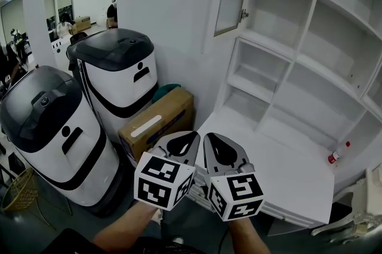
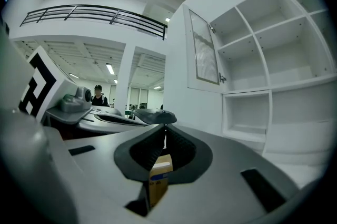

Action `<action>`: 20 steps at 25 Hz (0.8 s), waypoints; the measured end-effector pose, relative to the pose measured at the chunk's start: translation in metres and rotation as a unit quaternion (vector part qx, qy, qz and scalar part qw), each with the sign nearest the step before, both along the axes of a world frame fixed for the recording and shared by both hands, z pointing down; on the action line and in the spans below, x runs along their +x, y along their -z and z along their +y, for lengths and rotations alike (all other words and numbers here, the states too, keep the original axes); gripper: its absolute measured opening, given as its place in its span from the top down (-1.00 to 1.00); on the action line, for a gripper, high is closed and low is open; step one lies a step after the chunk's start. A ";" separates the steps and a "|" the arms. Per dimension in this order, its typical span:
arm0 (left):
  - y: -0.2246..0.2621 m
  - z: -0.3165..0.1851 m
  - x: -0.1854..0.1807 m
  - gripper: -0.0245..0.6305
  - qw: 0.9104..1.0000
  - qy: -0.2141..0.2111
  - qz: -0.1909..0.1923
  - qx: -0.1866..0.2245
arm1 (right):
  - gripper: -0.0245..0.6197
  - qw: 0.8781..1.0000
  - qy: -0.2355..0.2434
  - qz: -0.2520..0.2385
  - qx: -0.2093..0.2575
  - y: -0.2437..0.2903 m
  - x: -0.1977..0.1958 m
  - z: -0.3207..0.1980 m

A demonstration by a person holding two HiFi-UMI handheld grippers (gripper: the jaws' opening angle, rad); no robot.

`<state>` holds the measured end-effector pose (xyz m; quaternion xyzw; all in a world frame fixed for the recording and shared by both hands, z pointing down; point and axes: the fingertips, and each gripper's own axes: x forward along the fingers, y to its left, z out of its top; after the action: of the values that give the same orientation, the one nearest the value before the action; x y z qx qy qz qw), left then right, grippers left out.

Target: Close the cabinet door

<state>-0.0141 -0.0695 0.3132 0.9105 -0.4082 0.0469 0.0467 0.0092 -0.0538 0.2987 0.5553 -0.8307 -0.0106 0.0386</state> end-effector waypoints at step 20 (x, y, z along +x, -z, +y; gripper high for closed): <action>0.028 -0.110 0.001 0.89 0.999 -0.042 0.004 0.022 | 0.85 0.998 -0.030 -0.010 0.051 0.058 0.000 -0.108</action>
<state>-0.0134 -0.1791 0.2848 0.9279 -0.3701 0.0361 0.0266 0.0092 -0.1617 0.2404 0.5810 -0.8125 -0.0468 0.0023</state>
